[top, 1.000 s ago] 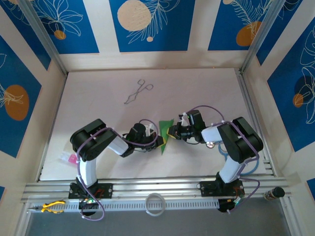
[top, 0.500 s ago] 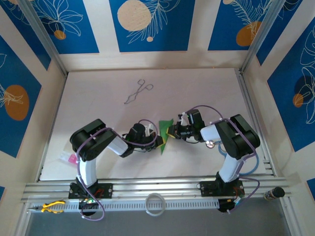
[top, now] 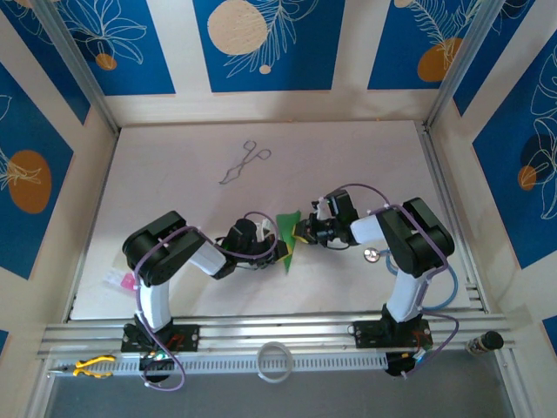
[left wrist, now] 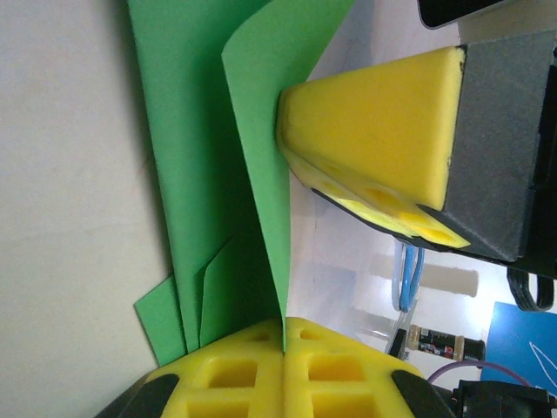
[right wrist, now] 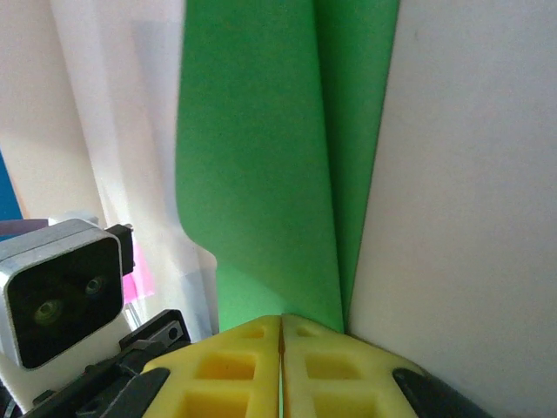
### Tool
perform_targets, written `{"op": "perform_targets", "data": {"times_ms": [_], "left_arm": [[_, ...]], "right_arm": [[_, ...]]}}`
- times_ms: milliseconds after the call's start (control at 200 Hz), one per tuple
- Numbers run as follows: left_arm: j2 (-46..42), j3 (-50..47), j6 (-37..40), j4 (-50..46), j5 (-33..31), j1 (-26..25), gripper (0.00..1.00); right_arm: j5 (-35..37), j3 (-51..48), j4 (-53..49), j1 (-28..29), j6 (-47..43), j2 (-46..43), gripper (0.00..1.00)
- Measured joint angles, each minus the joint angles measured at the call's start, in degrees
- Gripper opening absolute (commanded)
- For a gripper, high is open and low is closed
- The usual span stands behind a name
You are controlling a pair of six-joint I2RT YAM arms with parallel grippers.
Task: Fold a paper plane with a square sheet of paper (pick it up from the middle)
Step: Fold the wing for the fifth time at the center of the table.
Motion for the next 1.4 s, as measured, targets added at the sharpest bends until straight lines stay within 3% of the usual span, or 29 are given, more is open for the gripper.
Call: {"op": "perform_targets", "data": {"times_ms": [175,485,635,915,1226,1401], "left_arm": [[-1.4,0.0,0.5,-2.1,-0.5,0.0,0.18],[-5.0,1.2,4.7,-11.0,0.0,0.0,0.20],[-5.2,3.0,6.6,-15.3,1.0,0.0,0.17],[-6.3,4.5,10.0,-23.0,1.1,0.0,0.02],[-8.1,4.9,11.6,-26.8,1.5,0.0,0.21],[-9.9,4.9,12.5,-30.1,1.5,0.0,0.26]], "right_arm": [[0.8,2.4,-4.2,0.7,-0.6,0.5,0.08],[1.4,3.4,-6.3,1.0,-0.6,0.6,0.08],[1.6,3.5,-6.5,1.1,-0.5,0.6,0.08],[2.3,4.3,-8.1,1.4,-0.6,0.5,0.08],[3.5,4.9,-9.6,1.9,-0.6,0.2,0.08],[3.8,5.2,-10.3,2.0,-0.6,0.2,0.08]]}}
